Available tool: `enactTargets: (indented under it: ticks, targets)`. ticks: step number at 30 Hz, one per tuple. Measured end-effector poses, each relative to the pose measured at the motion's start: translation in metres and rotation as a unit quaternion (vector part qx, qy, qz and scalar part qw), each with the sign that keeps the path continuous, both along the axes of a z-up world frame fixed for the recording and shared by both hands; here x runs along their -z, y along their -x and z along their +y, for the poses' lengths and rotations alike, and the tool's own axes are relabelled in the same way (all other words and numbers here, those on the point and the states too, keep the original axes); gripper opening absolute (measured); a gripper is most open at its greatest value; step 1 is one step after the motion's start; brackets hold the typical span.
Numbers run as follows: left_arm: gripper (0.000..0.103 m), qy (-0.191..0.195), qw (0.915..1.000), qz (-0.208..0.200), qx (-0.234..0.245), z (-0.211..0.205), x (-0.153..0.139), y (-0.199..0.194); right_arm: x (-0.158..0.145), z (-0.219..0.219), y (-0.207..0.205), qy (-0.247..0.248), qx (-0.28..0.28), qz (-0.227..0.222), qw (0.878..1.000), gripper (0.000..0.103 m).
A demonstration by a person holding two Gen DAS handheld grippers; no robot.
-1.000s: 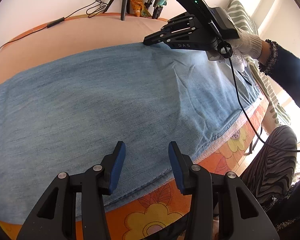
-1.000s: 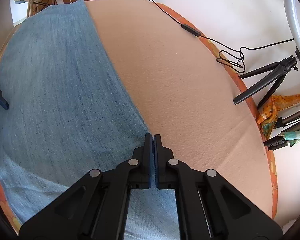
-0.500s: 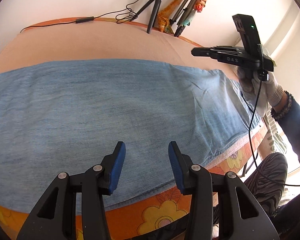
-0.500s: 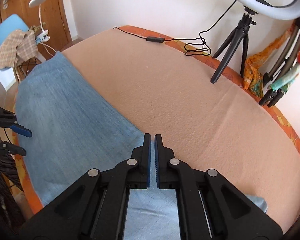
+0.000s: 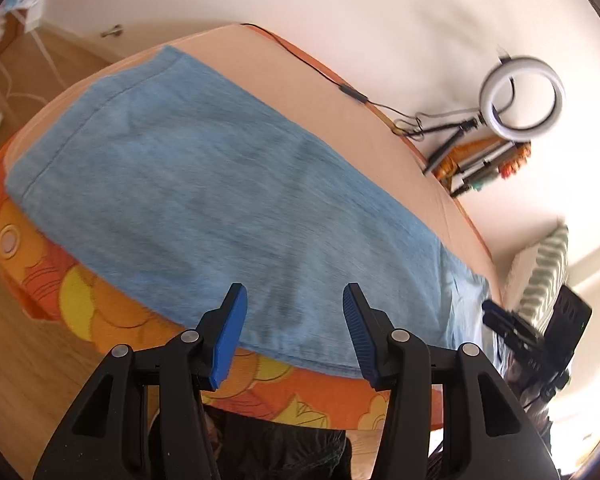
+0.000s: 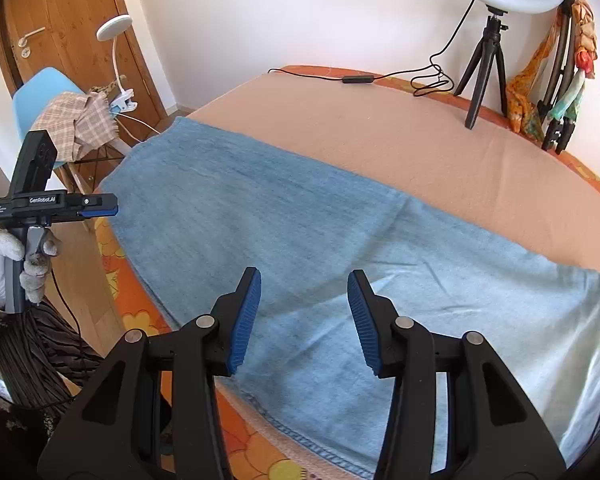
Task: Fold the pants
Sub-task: 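Move the left gripper to the jeans leg hems and close on them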
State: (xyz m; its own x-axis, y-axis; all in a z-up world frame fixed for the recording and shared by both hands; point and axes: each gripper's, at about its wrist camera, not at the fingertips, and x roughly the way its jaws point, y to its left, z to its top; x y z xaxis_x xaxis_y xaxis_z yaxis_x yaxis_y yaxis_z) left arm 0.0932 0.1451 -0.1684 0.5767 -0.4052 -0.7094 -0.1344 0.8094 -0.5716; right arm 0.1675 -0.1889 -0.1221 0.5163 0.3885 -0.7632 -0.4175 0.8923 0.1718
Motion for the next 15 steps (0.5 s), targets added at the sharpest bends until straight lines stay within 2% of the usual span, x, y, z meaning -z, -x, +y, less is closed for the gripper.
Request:
enactTargets:
  ticks: [4,7,10,12,15]
  targets:
    - [0.049,0.004,0.9963,0.018,-0.084,0.047,0.003,0.016,0.008,0.015,0.006,0.000,-0.004,0.004,1.000,0.049]
    - [0.048,0.036,0.9887,0.030,-0.143,0.079,0.005,0.028,0.013,0.022,0.004,-0.022,-0.003,0.013,1.000,0.052]
    - [0.049,0.052,0.9823,0.034,-0.177,0.106,0.009,0.029,0.015,0.029,0.003,-0.024,-0.001,0.012,1.000,0.053]
    - [0.049,0.081,0.9769,0.044,-0.193,0.120,0.018,0.027,0.014,0.031,0.004,-0.017,0.000,0.006,1.000,0.053]
    - [0.049,0.089,0.9732,0.055,-0.205,0.128,0.029,0.020,0.013,0.027,0.006,-0.011,0.005,-0.002,1.000,0.053]
